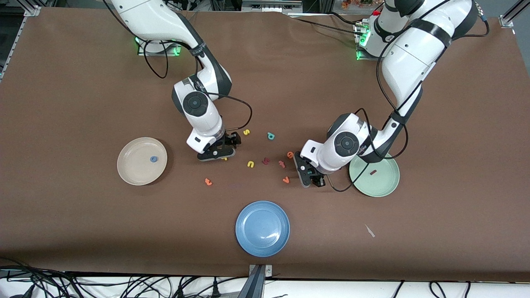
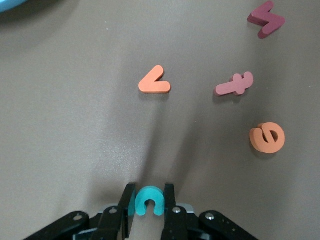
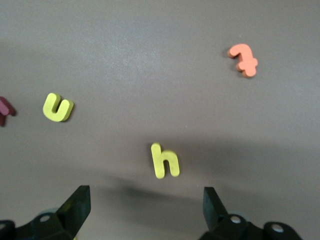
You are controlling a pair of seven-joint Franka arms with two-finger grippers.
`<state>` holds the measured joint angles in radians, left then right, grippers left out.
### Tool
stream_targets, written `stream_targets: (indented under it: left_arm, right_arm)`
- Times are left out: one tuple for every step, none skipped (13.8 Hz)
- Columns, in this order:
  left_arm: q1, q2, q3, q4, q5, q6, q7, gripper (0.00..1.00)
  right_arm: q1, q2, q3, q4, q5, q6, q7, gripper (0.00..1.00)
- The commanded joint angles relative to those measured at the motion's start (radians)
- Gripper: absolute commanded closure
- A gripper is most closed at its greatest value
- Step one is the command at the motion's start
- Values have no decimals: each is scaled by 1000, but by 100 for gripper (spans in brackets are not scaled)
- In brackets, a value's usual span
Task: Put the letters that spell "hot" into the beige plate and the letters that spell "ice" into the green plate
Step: 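Grasp the cyan c with the left gripper while the right gripper reaches the h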
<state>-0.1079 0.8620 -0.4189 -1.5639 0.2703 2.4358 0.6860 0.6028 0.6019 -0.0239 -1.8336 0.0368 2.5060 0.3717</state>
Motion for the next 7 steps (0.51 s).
stream_targets:
  left_arm:
    - [-4, -20, 9, -1, 14, -6, 23, 100]
    - [2, -24, 8, 2, 14, -20, 26, 100]
    - [4, -32, 5, 13, 14, -56, 26, 100]
    - [4, -49, 5, 19, 12, -99, 26, 100]
    - [5, -67, 5, 19, -2, -127, 20, 100]
    - [14, -86, 3, 19, -5, -161, 17, 100]
    - [25, -98, 2, 24, -6, -197, 21, 100]
  right_arm:
    - [0, 73, -4, 95, -20, -47, -45, 0]
    - [-3, 79, -4, 105, -18, -55, -71, 0]
    - [-6, 82, -4, 108, -18, -58, -83, 0]
    - [-6, 88, -4, 109, -20, -58, -85, 0]
    - [-6, 94, -4, 111, -18, -56, -96, 0]
    - [-6, 95, -4, 114, -18, -56, -100, 1]
    - [-8, 96, -4, 114, -18, -56, -106, 5]
